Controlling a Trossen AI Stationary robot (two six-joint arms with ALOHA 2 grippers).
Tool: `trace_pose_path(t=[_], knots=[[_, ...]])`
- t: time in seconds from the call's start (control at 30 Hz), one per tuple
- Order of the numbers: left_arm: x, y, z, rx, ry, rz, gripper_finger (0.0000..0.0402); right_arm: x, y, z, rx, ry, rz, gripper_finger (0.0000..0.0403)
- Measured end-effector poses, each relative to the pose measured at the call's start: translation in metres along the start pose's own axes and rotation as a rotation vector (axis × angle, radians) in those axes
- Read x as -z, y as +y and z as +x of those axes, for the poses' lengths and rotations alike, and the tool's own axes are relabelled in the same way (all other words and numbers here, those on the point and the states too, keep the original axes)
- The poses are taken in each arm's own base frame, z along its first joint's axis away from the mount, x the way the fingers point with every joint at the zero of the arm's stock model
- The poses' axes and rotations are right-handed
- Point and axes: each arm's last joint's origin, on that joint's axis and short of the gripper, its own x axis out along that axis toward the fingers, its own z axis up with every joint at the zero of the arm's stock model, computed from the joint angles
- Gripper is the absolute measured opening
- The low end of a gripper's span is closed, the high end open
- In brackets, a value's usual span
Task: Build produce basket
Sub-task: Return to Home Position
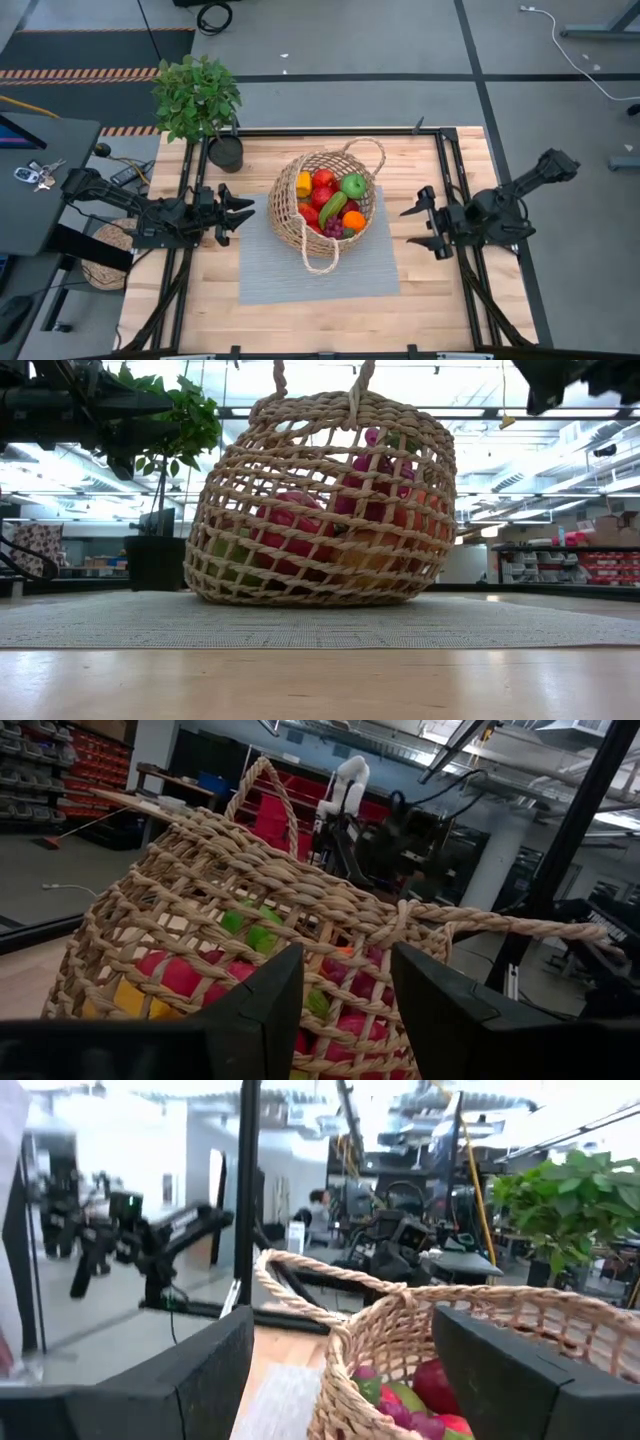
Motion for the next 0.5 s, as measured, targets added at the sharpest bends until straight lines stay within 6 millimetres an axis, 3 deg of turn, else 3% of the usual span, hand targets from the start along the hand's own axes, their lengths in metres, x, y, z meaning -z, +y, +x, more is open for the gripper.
trace_pose_path(t=[0.2,0.5], knots=[[0.000,0.000,0.000,0.000,-0.001,-0.001,0.0160,0.030,-0.003,-0.014,0.032,-0.035,0.068,0.0309],[0.000,0.000,0.000,0.000,0.000,0.000,0.0160,0.035,-0.003,-0.014,0.033,0.009,0.106,0.0309]])
